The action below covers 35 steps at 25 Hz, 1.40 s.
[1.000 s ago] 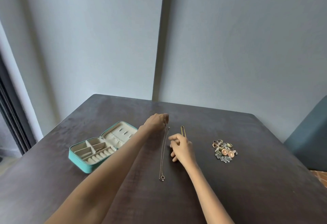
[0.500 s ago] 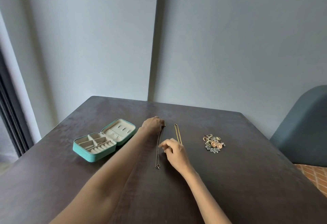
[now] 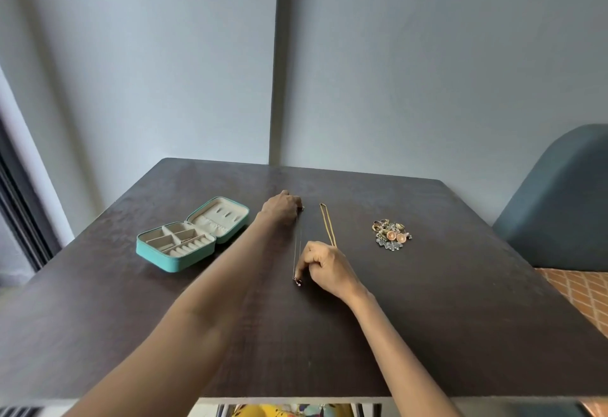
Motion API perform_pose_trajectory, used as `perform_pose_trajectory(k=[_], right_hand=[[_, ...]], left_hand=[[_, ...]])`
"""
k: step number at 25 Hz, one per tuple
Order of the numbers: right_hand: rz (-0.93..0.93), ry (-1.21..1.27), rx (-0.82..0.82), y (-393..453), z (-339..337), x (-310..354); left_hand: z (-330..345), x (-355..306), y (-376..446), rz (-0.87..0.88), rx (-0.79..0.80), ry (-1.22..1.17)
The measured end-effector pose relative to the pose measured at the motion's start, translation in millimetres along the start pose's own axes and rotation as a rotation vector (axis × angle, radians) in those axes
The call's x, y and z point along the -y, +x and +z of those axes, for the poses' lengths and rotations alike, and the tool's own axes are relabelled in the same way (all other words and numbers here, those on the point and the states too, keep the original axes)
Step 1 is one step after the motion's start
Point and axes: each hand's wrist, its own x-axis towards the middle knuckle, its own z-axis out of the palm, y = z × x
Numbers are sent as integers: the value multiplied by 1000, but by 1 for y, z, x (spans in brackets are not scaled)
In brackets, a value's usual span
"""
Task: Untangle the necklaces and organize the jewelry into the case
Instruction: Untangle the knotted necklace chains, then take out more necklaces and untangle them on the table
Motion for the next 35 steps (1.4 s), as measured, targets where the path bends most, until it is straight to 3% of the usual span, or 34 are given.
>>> perform_pose_trajectory(k=[29,35], right_hand=[[66,-52,-92,-4,1,0],[87,110,-222,2,3,-5]], left_hand=[[-4,-8,4,-32,-10,51],[-26,0,-6,-45,89,-132]])
